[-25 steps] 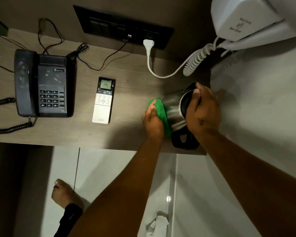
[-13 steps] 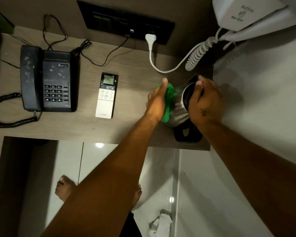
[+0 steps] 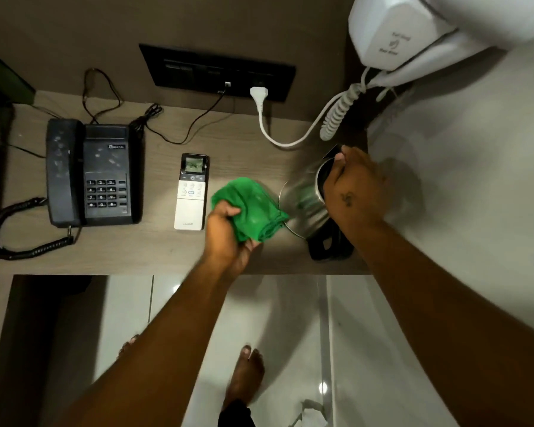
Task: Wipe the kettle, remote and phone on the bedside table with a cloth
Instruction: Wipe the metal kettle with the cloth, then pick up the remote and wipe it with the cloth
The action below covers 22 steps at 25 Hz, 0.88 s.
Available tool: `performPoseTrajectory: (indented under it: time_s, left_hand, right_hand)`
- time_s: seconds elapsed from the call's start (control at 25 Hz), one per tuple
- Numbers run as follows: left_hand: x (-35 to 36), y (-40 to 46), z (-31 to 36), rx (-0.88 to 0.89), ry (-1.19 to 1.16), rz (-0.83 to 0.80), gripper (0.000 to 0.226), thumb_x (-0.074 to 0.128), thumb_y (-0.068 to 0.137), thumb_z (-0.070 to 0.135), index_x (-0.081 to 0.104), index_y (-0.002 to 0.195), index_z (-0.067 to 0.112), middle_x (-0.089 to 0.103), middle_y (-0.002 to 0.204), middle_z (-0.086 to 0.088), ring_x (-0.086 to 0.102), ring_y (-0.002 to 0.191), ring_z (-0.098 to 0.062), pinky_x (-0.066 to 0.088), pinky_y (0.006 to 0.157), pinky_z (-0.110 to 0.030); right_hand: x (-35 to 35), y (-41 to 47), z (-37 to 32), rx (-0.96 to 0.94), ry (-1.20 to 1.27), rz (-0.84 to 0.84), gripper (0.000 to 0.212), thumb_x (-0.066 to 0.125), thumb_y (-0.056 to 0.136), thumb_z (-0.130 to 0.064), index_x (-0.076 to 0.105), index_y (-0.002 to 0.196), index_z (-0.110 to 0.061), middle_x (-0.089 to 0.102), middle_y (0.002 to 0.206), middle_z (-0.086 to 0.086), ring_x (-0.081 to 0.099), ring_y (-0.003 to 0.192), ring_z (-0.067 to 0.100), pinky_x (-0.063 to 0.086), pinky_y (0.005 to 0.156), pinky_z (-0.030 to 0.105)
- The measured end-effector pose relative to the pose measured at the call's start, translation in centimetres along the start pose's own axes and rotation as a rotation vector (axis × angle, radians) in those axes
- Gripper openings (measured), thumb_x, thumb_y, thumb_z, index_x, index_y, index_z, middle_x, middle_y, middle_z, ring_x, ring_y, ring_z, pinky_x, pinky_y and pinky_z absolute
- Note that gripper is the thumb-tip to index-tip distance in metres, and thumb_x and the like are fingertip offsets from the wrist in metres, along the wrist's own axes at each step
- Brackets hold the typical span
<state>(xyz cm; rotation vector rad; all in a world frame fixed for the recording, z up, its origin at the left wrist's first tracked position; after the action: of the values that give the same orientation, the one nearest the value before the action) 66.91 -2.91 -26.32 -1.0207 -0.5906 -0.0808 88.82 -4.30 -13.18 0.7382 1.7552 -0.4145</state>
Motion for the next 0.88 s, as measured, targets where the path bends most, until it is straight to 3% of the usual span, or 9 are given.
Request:
performPoseTrajectory:
  time_s: [0.08, 0.16, 0.28, 0.36, 0.44, 0.52, 0.6, 0.72, 0.88]
  left_hand:
    - [-0.9, -1.4, 1.9, -0.014, -0.084, -0.123, 0.041, 0.041, 0.089, 0.026, 0.066, 0.116, 0.008, 0.072, 0.108, -0.017, 0.070, 0.098, -0.036, 0.061, 0.082, -0.052]
    - [-1.0, -2.3, 3.6, -0.029, -0.105, -0.237, 0.048, 0.050, 0.090, 0.030, 0.060, 0.131, 0.007, 0.069, 0.118, -0.019, 0.068, 0.107, -0.037, 0.063, 0.079, -0.049]
    - [-1.5, -2.2, 4.3, -0.055, -0.048, -0.222, 0.043, 0.060, 0.085, 0.016, 0.063, 0.126, 0.004, 0.068, 0.120, -0.020, 0.065, 0.112, -0.035, 0.058, 0.094, -0.049]
    - [-2.7, -1.9, 4.9, -0.037, 0.050, -0.152, 0.036, 0.060, 0.087, 0.013, 0.066, 0.121, 0.001, 0.071, 0.116, -0.021, 0.070, 0.104, -0.034, 0.060, 0.089, -0.044]
    - [-4.4, -1.6, 5.6, -0.008, 0.188, -0.066, 0.032, 0.061, 0.091, 0.013, 0.068, 0.120, -0.001, 0.074, 0.114, -0.022, 0.073, 0.102, -0.035, 0.062, 0.083, -0.042]
    - [-7.0, -0.8, 6.6, 0.074, 0.373, 0.054, 0.028, 0.064, 0.095, 0.020, 0.070, 0.113, 0.000, 0.076, 0.109, -0.020, 0.073, 0.103, -0.036, 0.060, 0.088, -0.044]
    - [-10.5, -0.5, 8.9, 0.321, 0.703, 0.274, 0.037, 0.069, 0.091, 0.038, 0.067, 0.105, 0.004, 0.073, 0.104, -0.018, 0.069, 0.102, -0.035, 0.055, 0.092, -0.043]
    - [-12.2, -0.9, 10.6, 0.667, 1.215, 0.433, 0.068, 0.082, 0.075, 0.047, 0.057, 0.122, 0.005, 0.060, 0.118, -0.016, 0.055, 0.115, -0.032, 0.047, 0.101, -0.044]
    - [-12.3, 1.7, 9.1, 0.597, 1.275, 0.372, 0.080, 0.088, 0.069, 0.045, 0.050, 0.132, 0.015, 0.052, 0.131, -0.007, 0.046, 0.125, -0.025, 0.042, 0.108, -0.043]
  right_hand:
    - [-1.6, -2.0, -3.6, -0.070, 0.012, 0.036, 0.049, 0.047, 0.091, -0.032, 0.044, 0.136, -0.014, 0.045, 0.144, 0.014, 0.041, 0.131, 0.030, 0.034, 0.109, 0.045]
    - [-1.2, -5.2, -7.1, -0.063, 0.244, 0.013, 0.052, 0.058, 0.087, -0.030, 0.045, 0.135, -0.015, 0.047, 0.140, 0.010, 0.043, 0.128, 0.024, 0.038, 0.103, 0.034]
    - [5.8, -10.0, -8.1, 0.365, 0.674, -0.295, 0.055, 0.071, 0.080, -0.042, 0.056, 0.124, -0.014, 0.061, 0.124, 0.007, 0.058, 0.115, 0.021, 0.045, 0.091, 0.027]
    - [11.0, -12.9, -8.6, 0.764, 1.154, -0.505, 0.039, 0.077, 0.076, -0.035, 0.067, 0.105, -0.011, 0.073, 0.103, 0.010, 0.070, 0.096, 0.026, 0.056, 0.084, 0.038]
    - [13.8, -14.1, -9.1, 0.898, 1.378, -0.608, 0.035, 0.076, 0.077, -0.019, 0.068, 0.107, -0.004, 0.073, 0.101, 0.018, 0.071, 0.090, 0.031, 0.057, 0.081, 0.046]
    - [14.8, -13.3, -9.0, 0.830, 1.325, -0.592, 0.034, 0.077, 0.074, -0.010, 0.069, 0.106, -0.001, 0.073, 0.101, 0.020, 0.071, 0.090, 0.033, 0.057, 0.082, 0.049]
    - [14.4, -11.1, -8.4, 0.727, 1.168, -0.471, 0.029, 0.080, 0.070, -0.009, 0.071, 0.098, -0.005, 0.074, 0.096, 0.016, 0.072, 0.084, 0.027, 0.058, 0.081, 0.045]
    - [12.3, -5.2, -10.6, 0.339, 0.822, -0.285, 0.030, 0.077, 0.074, -0.009, 0.068, 0.102, -0.012, 0.071, 0.094, 0.006, 0.065, 0.070, -0.004, 0.056, 0.068, 0.019]
    - [12.2, -1.2, -18.5, -0.341, 0.303, -0.159, 0.057, 0.062, 0.073, -0.004, 0.057, 0.128, -0.014, 0.059, 0.117, 0.011, 0.053, 0.107, 0.022, 0.046, 0.089, 0.029]
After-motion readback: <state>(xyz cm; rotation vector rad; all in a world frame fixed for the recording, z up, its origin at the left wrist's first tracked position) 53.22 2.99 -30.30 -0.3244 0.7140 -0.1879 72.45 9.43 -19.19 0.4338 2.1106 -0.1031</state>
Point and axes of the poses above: each hand's wrist, its own y-axis towards the middle knuckle, its own x-axis out of the palm, z = x × y, the point moved 9 cm from there along y, towards the middle knuckle
